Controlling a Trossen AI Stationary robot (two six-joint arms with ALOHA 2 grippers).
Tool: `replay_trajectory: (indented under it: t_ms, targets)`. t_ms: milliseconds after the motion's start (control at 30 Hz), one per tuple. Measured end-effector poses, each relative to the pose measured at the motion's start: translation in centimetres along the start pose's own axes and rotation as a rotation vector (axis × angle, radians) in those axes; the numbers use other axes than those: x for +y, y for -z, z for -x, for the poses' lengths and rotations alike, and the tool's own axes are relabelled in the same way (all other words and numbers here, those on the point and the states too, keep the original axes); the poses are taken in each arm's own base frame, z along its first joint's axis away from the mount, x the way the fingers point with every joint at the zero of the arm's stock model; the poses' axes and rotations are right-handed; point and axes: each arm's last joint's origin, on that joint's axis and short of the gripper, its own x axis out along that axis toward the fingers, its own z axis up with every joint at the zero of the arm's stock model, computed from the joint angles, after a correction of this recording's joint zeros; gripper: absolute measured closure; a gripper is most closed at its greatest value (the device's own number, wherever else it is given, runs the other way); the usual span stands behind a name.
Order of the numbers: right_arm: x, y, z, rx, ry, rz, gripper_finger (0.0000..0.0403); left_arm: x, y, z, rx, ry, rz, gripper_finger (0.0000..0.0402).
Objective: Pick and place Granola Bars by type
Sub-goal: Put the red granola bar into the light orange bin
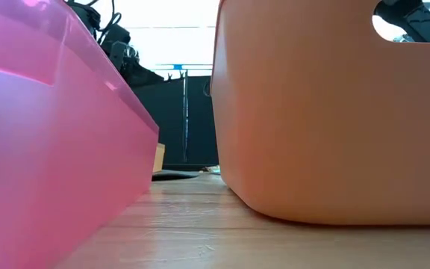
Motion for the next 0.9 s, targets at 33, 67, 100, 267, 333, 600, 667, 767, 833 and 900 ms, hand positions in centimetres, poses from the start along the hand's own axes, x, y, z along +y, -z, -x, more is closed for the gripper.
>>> replay_trajectory:
  t_ms: [33,67,100,267,333,600,667,767,833,900]
  targets:
    - [0.0,0.1,-0.1,0.008,-0.003,0.001,0.0232,0.0,0.0,0.0,0.001,0.001,0.006,0.0391]
    - [0.0,0.1,-0.1,0.012,-0.017,0.006,0.0232,0.0,0.0,0.0,0.002,0.001,0.008,0.0387]
    - [0.0,0.2,-0.3,0.011,-0.042,0.005,0.0232,0.0,0.0,0.0,0.002,0.003,0.008,0.0383]
    - [-0.1,0.4,-1.1,-0.022,-0.159,-0.033,0.0232,-0.1,0.0,0.0,-0.001,0.005,0.011,0.039]
    - [-0.2,0.8,-1.7,-0.017,-0.14,-0.036,0.0232,-0.1,0.0,0.0,-0.001,0.006,0.011,0.0397]
    - [-0.5,2.1,-3.2,0.043,0.038,-0.033,0.0232,-0.1,-0.2,0.0,-0.019,0.002,0.006,0.0378]
    - [-0.4,2.1,-3.2,0.052,0.049,-0.03,0.0232,-0.1,-0.2,0.0,-0.022,0.002,0.006,0.038]
    - [-0.1,2.3,-3.2,0.071,0.049,-0.021,0.0232,0.0,-0.2,0.0,-0.024,0.001,0.006,0.0393]
    - [0.1,2.4,-3.2,0.084,0.047,-0.017,0.0232,0.0,-0.2,0.0,-0.024,0.001,0.007,0.0397]
    - [0.3,2.5,-3.2,0.093,0.044,-0.011,0.0232,0.0,-0.2,0.0,-0.024,0.001,0.007,0.0393]
